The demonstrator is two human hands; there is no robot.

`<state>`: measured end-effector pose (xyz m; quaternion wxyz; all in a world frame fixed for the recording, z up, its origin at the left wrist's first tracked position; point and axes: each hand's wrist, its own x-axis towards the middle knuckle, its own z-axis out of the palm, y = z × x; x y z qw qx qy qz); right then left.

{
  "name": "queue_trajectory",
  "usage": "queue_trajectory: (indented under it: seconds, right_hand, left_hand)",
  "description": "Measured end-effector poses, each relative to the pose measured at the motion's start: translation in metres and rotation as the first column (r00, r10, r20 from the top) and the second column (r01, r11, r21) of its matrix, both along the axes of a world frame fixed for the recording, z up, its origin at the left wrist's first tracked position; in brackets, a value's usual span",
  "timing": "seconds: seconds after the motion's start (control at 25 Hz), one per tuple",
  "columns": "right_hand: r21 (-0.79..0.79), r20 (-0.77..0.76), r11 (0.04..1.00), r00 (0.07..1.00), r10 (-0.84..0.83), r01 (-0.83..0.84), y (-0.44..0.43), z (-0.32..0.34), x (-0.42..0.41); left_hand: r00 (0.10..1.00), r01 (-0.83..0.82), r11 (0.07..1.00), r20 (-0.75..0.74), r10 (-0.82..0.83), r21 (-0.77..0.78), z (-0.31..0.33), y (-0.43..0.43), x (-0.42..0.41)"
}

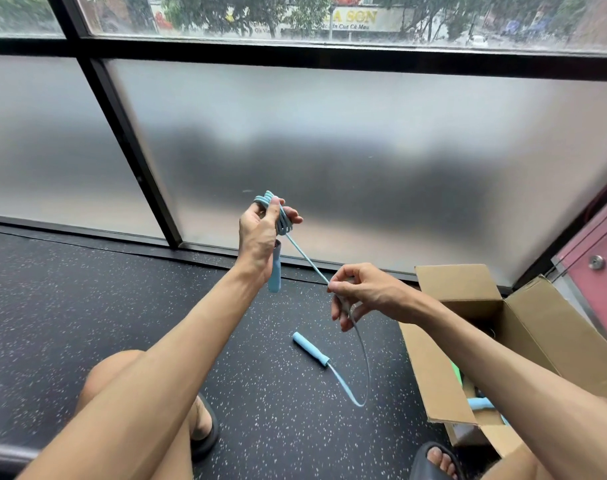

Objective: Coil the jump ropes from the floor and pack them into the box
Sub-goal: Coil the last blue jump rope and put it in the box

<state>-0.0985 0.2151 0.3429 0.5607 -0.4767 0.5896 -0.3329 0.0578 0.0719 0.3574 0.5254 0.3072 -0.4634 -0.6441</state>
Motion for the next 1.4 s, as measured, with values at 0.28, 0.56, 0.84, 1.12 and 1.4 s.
queue_trajectory:
  seconds: [0.28, 0.56, 0.84, 1.12, 1.4]
  right_hand:
    - [-0.093, -0.063, 0.995, 0.997, -0.035, 0.029, -0.003, 0.005, 0.003]
    - [-0.282, -0.008, 0.922, 0.960, -0.279, 0.265, -0.008, 0.013, -0.016]
    - [-0.302, -0.062, 0.894, 0.928, -0.366, 0.332, -0.013, -0.003, -0.016]
    - [-0.123, -0.037, 0.949, 0.954, -0.297, 0.291, -0.009, -0.012, -0.014]
    - [0.069, 0.008, 0.992, 0.994, -0.107, 0.106, 0.000, -0.009, -0.006]
  left_hand:
    - [0.670, 0.186, 0.889, 0.716, 0.196, -0.418, -0.019, 0.004, -0.002]
    - [0.399, 0.605, 0.787, 0.810, -0.430, 0.120, -0.007, 0.031, -0.012]
    - [0.640, 0.680, 0.689, 0.257, -0.724, 0.250, 0.005, 0.031, -0.006]
    - [0.717, 0.695, 0.667, -0.193, -0.670, 0.269, 0.010, 0.026, -0.002]
    - [0.973, 0.222, 0.962, -0.096, -0.209, 0.158, 0.000, 0.015, -0.011]
